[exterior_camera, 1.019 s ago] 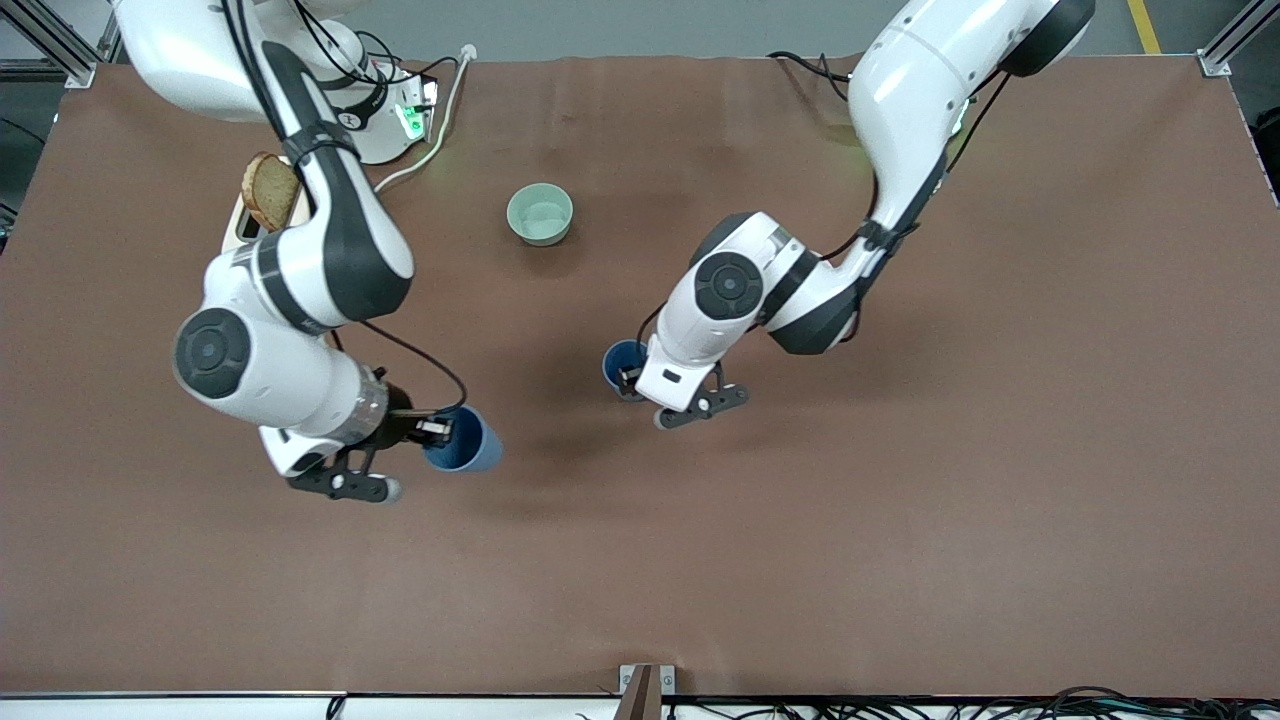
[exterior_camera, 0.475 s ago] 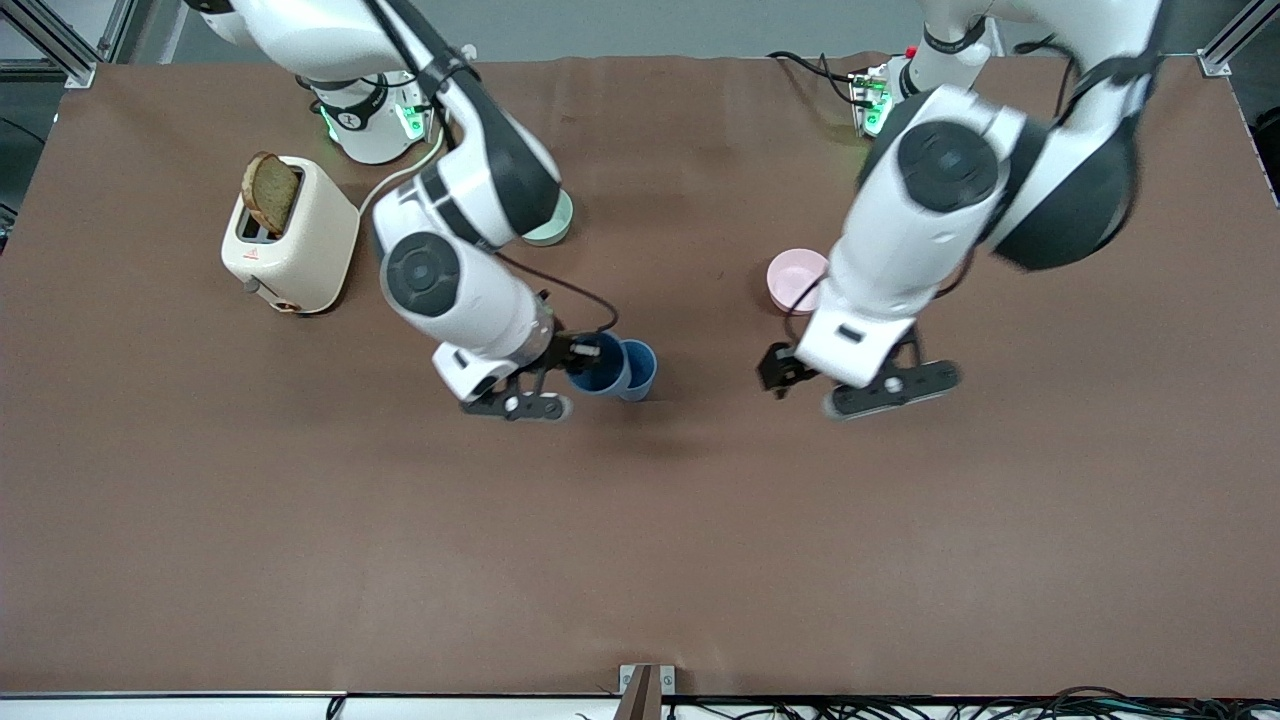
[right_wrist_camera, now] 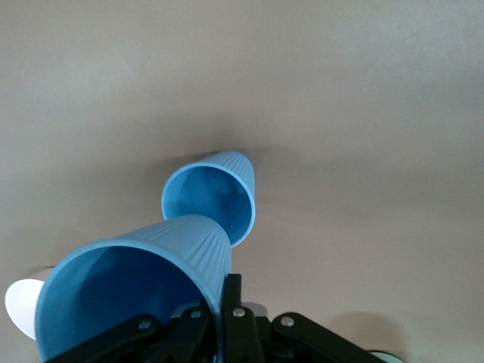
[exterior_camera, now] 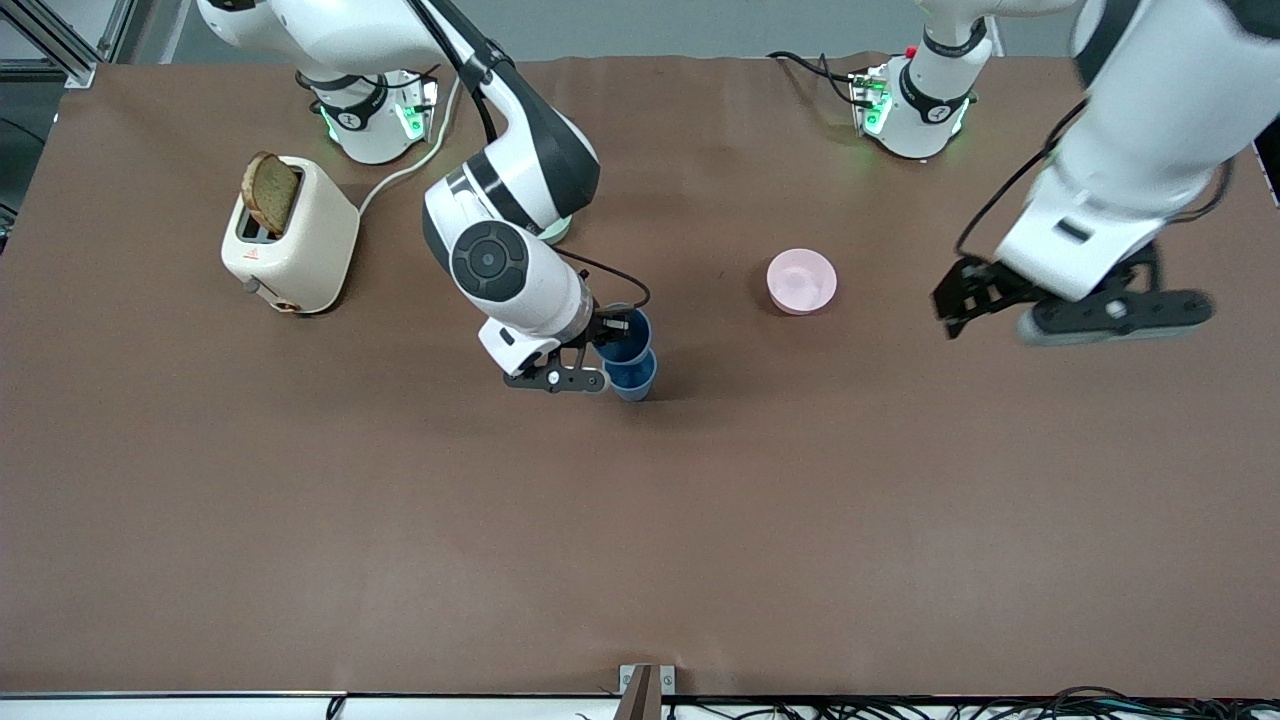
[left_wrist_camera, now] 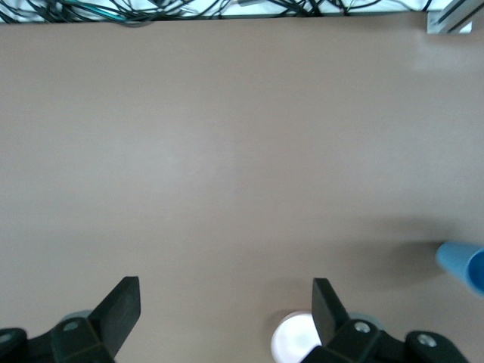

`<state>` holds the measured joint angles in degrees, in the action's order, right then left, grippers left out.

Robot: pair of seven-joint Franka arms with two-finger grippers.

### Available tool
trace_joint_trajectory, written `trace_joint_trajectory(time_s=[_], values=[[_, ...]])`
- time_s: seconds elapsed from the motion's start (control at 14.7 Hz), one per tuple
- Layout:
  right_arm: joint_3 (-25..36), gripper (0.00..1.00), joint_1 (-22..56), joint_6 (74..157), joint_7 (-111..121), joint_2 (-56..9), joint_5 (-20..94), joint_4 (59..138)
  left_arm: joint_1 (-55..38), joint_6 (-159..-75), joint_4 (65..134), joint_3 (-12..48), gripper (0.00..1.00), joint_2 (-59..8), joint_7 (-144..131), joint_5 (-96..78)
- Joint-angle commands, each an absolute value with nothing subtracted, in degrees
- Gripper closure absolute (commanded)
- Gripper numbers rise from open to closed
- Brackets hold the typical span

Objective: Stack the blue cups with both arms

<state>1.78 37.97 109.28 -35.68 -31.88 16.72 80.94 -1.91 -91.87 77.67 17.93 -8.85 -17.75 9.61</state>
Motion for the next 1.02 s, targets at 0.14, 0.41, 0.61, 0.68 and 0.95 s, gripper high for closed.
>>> trace_joint_trajectory(time_s=[0.14,0.41,0.61,0.68,0.95], values=[[2.5,0.98,40.3,110.8,-37.1,-31.3,16.2,82.4,2.1,-87.5,80.8,15.8,0.00,-2.7,-8.5,4.7],[2.5,0.98,41.3,112.1,-37.2,-32.3,16.2,82.4,-4.5,-88.0,87.4,6.2,0.00,1.8,-7.2,0.9],[2.5,0.98,41.5,112.5,-37.9,-32.7,16.1,82.7,-5.7,-88.9,91.0,4.1,0.00,4.2,-4.7,0.9],[2.5,0.98,41.6,113.4,-37.8,-33.2,16.1,82.8,-6.4,-88.9,91.1,3.3,0.00,4.3,-4.7,1.0],[2.5,0.98,41.3,114.1,-37.8,-33.7,15.6,82.7,-6.1,-88.5,90.7,3.4,0.00,4.2,-3.5,1.1]])
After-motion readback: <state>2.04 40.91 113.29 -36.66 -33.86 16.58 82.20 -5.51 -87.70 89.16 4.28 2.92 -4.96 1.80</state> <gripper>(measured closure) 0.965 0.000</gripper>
